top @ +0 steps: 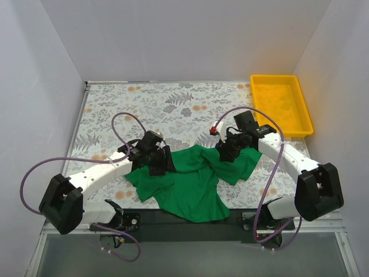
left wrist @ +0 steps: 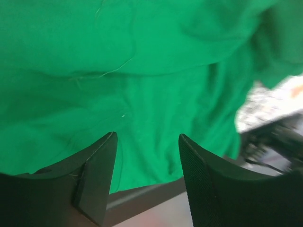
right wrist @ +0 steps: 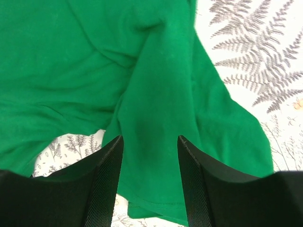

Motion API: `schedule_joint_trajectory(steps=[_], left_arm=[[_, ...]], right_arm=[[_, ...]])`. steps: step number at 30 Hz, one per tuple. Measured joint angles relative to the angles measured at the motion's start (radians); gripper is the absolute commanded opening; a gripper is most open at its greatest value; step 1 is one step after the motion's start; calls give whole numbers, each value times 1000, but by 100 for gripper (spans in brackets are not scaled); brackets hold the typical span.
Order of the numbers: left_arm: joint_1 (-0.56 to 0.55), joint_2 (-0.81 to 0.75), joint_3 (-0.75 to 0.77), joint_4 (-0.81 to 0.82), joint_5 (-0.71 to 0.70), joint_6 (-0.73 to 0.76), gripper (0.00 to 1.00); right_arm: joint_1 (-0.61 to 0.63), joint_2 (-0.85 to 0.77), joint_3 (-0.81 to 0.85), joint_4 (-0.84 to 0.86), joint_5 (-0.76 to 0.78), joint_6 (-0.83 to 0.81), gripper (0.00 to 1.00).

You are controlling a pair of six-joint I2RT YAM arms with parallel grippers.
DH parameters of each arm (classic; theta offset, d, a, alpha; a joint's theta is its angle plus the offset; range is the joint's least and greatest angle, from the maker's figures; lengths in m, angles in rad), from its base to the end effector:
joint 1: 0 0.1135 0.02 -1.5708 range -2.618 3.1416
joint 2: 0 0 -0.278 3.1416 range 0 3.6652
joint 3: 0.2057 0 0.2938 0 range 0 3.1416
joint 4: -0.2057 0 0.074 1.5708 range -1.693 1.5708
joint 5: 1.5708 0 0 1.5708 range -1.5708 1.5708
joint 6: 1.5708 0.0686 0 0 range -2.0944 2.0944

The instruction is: Fold and stack the t-shirts

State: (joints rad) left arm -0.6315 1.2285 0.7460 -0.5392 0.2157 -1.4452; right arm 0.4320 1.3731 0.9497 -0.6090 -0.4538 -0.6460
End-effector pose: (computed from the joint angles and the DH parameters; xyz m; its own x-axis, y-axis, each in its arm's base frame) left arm 0.2197 -0.1789 0.1748 -0.7478 -0.6537 0.1158 -0.5995 0.5901 -0.5407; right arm 0.2797 0.1621 0.2062 -0.2731 -0.7217 -0.6360 -0.9328 0.3602 -0.0082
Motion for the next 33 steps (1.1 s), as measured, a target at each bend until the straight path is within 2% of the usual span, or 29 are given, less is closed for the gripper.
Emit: schedule_joint_trajectory(steps=[3, 7, 10, 14, 26, 33], left_arm=[[-96, 85, 75, -113, -122, -40, 53], [-177, 150, 101, -190, -213, -76, 52], [-201, 206, 104, -236, -271, -96, 45], [-204, 296, 113, -256, -321, -103, 43], [-238, 302, 190, -235, -306, -97, 44], [-245, 377, 198, -240, -317, -94, 37]], right_arm=[[-29, -1, 0, 18, -2, 15, 57], [-66, -2, -13, 45, -13, 26, 57], [-78, -4, -29, 55, -25, 34, 57], [-89, -23, -64, 63, -41, 41, 57], [-105, -32, -83, 88, -70, 45, 57], [-111, -39, -86, 89, -76, 45, 57]])
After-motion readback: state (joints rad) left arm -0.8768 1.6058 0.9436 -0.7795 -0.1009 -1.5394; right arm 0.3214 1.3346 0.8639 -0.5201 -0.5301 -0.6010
